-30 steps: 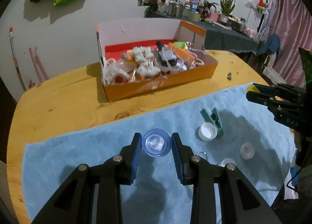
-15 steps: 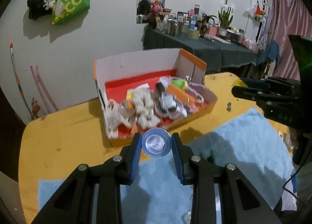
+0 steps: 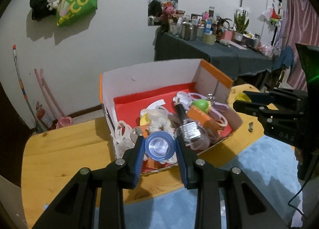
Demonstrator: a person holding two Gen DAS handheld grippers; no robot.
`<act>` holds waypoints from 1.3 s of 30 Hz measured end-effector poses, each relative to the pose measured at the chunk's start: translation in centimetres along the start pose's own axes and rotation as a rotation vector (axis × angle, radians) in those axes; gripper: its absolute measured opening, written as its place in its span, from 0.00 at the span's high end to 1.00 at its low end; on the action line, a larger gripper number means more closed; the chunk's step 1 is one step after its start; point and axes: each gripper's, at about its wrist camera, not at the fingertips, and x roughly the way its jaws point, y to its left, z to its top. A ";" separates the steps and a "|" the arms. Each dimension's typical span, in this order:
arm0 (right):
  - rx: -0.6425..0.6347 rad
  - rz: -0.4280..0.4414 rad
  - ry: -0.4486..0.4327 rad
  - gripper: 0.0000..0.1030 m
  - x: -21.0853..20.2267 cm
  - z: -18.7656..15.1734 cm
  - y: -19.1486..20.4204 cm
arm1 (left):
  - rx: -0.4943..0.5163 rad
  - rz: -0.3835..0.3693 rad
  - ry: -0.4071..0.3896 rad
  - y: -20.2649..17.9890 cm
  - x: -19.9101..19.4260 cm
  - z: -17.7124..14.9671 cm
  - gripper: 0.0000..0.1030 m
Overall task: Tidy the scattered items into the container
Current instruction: 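Lift the blue lid with the left tool while the right tool carries the yellow lid toward the box, then lower the blue lid into the box and open the left tool while the right tool releases the yellow lid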
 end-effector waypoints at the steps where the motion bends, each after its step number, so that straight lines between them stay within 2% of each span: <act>1: 0.008 0.001 0.009 0.72 0.7 0.0 -0.3 | -0.008 0.000 0.004 0.3 0.6 0.0 0.68; 7: 0.038 -0.009 0.054 0.72 3.8 -0.2 -1.5 | -0.035 0.018 0.023 1.7 3.0 -0.2 0.68; 15: 0.060 -0.003 0.090 0.72 6.0 -0.8 -2.2 | -0.055 0.043 0.052 2.9 5.2 -0.6 0.68; 24: 0.073 -0.004 0.114 0.72 7.1 -1.3 -2.5 | -0.071 0.062 0.074 3.9 6.5 -1.7 0.68; 39: 0.080 -0.012 0.121 0.72 7.8 -1.7 -2.7 | -0.071 0.067 0.057 4.0 6.9 -1.6 0.68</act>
